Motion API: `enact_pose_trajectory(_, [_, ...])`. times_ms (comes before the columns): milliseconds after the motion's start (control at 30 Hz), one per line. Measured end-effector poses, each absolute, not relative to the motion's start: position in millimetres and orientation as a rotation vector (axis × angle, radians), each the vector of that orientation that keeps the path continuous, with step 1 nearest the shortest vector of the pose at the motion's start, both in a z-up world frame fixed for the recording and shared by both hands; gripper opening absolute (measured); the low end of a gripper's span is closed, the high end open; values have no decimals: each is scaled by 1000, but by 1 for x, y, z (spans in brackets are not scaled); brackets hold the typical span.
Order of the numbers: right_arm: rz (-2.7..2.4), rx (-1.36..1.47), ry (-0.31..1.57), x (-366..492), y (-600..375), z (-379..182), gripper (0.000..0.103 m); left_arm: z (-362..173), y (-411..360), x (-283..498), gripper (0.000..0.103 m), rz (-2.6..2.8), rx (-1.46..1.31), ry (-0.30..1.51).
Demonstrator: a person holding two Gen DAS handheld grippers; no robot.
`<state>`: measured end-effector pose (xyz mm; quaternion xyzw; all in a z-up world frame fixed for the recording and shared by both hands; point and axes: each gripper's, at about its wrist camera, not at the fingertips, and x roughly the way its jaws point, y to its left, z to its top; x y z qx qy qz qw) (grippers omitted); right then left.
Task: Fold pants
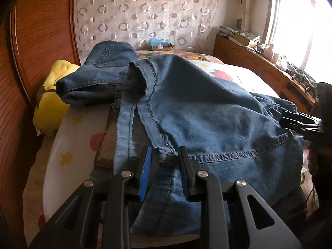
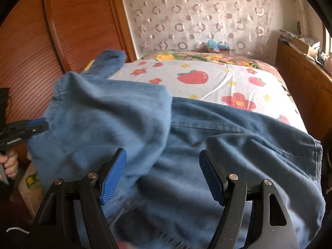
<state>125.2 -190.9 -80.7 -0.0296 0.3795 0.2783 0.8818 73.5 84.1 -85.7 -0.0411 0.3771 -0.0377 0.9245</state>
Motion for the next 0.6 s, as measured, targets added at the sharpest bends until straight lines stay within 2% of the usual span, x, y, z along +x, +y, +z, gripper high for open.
enact_pose_trajectory(167, [642,-83,774,100,-180,-69,74,-83,77,65,24,-128,-71,748])
enact_pose_trajectory(200, [655,-91,777,97,-178,-68,74,-83,75,64,23,-128,-58,747])
enact_pose_trajectory(233, [667,-102,781,94,-175,-68,70,-83,74,64,17,-127,-49,748])
enact_pose_trajectory(300, [696,-119,791,89,-170,-69,61,-82,74,63,9,-136,-49,746])
enact_pose_trajectory(333, [714,-123,804,87,-167,-70,52,-81,75,61,6,-141,-54,738])
enact_pose_trajectory(400, [728,-128,824,86,-165,-74,40,-74,76,55,5,-148,-53,714])
enact_pose_trajectory(433, [727,-134,830,85,-164,-75,29,-71,77,53,4,-145,-54,704])
enact_pose_trajectory(500, [738,-136,832,84,-166,-75,15,-64,80,45,4,-142,-64,680])
enact_pose_trajectory(600, [775,-119,821,75,-172,-67,9,-53,87,32,4,-140,-87,648])
